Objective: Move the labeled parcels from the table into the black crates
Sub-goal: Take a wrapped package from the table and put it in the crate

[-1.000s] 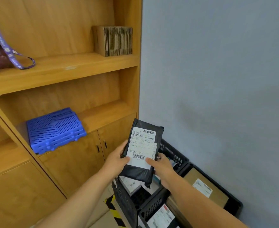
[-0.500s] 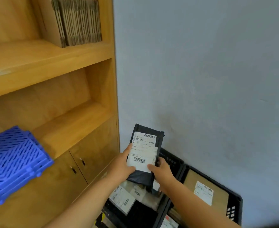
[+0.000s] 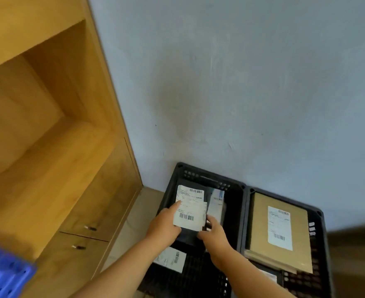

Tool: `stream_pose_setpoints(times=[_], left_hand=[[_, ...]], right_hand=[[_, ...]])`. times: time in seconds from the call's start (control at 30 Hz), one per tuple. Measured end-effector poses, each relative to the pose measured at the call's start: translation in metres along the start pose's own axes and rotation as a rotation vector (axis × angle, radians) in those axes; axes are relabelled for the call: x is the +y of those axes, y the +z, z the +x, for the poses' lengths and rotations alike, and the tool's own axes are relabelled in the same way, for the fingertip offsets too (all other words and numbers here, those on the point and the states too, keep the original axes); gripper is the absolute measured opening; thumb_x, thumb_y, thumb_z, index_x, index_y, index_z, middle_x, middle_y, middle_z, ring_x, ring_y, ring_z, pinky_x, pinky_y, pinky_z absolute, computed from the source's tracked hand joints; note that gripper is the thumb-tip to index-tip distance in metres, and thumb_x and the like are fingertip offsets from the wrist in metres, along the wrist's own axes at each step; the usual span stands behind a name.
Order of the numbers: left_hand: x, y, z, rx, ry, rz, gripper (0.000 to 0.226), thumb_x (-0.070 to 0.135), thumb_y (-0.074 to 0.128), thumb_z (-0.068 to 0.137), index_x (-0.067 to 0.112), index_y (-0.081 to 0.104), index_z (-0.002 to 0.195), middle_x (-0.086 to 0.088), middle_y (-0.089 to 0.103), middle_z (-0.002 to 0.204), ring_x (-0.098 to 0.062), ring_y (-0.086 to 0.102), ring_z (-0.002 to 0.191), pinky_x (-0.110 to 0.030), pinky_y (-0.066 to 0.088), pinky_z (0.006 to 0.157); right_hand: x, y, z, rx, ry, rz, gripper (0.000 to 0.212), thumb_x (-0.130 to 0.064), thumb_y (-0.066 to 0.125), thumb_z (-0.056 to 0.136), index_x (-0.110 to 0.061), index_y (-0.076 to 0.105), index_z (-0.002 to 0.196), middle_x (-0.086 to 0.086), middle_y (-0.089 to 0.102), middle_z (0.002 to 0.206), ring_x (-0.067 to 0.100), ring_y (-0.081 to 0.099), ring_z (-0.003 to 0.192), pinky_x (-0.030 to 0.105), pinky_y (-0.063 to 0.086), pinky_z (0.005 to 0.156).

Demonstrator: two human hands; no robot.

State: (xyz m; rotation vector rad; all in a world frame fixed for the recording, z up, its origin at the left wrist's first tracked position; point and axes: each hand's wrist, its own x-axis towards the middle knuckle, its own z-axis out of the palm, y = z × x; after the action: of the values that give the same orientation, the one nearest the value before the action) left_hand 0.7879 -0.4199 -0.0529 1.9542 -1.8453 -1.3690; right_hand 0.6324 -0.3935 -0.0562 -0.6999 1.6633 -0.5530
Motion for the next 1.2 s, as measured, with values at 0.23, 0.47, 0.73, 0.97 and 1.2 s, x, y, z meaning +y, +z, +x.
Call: stream_pose_setpoints(times=[0.23,0.47,0.73,0.97,1.2], left_hand=[[-0.029,0.033,0.063,-0.116,-0.042,0.051,0.069,0.013,0.056,0.089,0.034,0.024,0.147,-0.002,0.042,0.133,-0.017,0.052,0.11,-0.025,0.048,0.084],[-0.05,0.065,0.129,-0.126,-0.076,0.016,0.066,0.005,0.056,0.088,0.032,0.032,0.144,-0.001,0.043,0.136,-0.015,0.051,0.112,-0.02,0.045,0.084],[-0.07,0.097,0.187,-0.052,-0.088,0.123,0.062,-0.001,0.049,0.088,0.029,0.038,0.141,-0.004,0.039,0.138,-0.02,0.051,0.113,-0.028,0.048,0.09],[-0.087,0.12,0.2,0.003,-0.042,0.257,0.07,0.001,0.05,0.089,0.028,0.024,0.148,-0.007,0.015,0.154,-0.023,0.032,0.133,-0.033,0.039,0.105],[-0.091,0.13,0.202,0.032,0.05,0.595,0.093,-0.006,0.051,0.087,0.032,-0.006,0.15,-0.006,-0.031,0.153,-0.026,-0.019,0.144,-0.039,0.015,0.119]], right_hand=[[0.027,0.007,0.064,0.007,0.091,0.008,0.07,0.016,0.051,0.082,-0.027,0.039,0.135,0.002,0.057,0.119,0.019,0.064,0.087,0.04,0.058,0.076],[0.048,0.004,0.133,-0.02,0.091,0.036,0.077,0.02,0.046,0.084,-0.026,0.035,0.144,0.001,0.045,0.132,0.011,0.057,0.093,0.012,0.051,0.061],[0.071,0.014,0.205,-0.022,0.035,-0.082,0.067,0.018,0.045,0.085,-0.017,0.04,0.142,0.005,0.045,0.136,0.009,0.053,0.093,0.008,0.05,0.058],[0.087,0.027,0.235,-0.067,-0.031,-0.192,0.071,0.015,0.043,0.086,-0.022,0.033,0.146,-0.001,0.018,0.156,0.021,0.029,0.139,0.032,0.047,0.1],[0.086,0.023,0.24,-0.18,-0.123,-0.356,0.072,0.013,0.041,0.089,-0.026,0.028,0.148,-0.001,0.007,0.159,0.019,0.015,0.145,0.012,0.044,0.097]])
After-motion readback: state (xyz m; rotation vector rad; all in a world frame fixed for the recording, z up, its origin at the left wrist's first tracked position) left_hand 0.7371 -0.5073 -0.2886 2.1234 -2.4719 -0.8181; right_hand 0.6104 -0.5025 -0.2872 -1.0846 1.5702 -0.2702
